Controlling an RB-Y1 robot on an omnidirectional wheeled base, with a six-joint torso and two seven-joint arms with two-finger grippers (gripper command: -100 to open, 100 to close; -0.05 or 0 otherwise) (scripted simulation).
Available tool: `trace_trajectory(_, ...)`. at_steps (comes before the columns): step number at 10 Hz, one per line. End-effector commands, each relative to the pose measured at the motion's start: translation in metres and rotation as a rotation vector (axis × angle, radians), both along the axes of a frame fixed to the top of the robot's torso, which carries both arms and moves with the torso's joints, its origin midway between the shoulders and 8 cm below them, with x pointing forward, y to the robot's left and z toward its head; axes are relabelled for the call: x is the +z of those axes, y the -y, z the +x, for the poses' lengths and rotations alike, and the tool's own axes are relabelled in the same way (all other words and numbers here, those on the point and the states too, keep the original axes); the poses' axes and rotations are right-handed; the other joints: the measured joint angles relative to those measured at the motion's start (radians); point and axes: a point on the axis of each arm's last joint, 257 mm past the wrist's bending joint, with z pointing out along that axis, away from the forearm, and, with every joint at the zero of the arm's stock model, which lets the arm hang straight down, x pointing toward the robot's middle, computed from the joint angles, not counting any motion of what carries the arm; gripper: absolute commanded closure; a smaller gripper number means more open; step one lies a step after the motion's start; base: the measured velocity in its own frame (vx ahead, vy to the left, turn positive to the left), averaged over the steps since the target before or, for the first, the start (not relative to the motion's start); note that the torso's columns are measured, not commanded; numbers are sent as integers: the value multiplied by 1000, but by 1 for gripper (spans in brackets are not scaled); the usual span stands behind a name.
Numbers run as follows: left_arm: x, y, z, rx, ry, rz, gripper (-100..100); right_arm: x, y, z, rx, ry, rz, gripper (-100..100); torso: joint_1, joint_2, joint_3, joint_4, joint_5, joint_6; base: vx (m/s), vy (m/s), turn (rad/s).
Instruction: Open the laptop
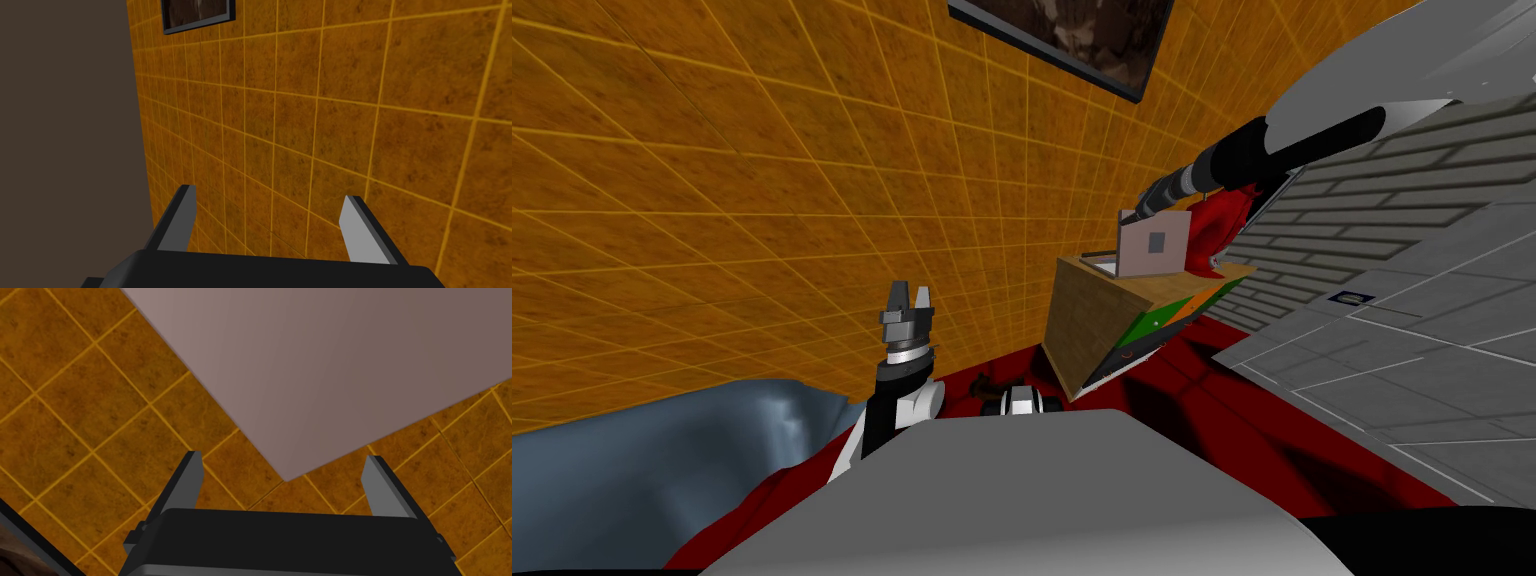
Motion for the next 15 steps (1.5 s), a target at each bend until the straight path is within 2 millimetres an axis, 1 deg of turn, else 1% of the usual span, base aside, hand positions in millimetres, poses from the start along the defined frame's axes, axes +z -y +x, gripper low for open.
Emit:
trace_trajectory(1,0,0,0,0,0,0,0,0,0,0,0,0,0,100,0,0,0,0,0,0,0,0,0)
trace_trajectory(4,0,0,0,0,0,0,0,-4,-39,-5,32,-81,-7,100,1,-2,-1,0,1,0,22,-19,33)
trace_trajectory(6,0,0,0,0,0,0,0,-4,-39,-5,32,-81,-7,100,1,-2,-1,-1,0,-1,22,-9,-19)
trace_trajectory(7,0,0,0,0,0,0,0,-6,-51,-7,40,-109,-11,100,1,-2,-1,-1,0,0,32,-30,28)
trace_trajectory(11,0,0,0,0,0,0,0,-6,-51,-7,40,-109,-11,100,0,-1,-1,-1,0,0,21,-11,-23)
trace_trajectory(12,0,0,0,0,0,0,0,-8,-63,-10,47,-138,-15,100,0,-1,0,-1,-1,1,39,-27,17)
trace_trajectory(15,0,0,0,0,0,0,0,-8,-63,-10,47,-138,-15,100,1,0,0,0,0,0,26,-17,-8)
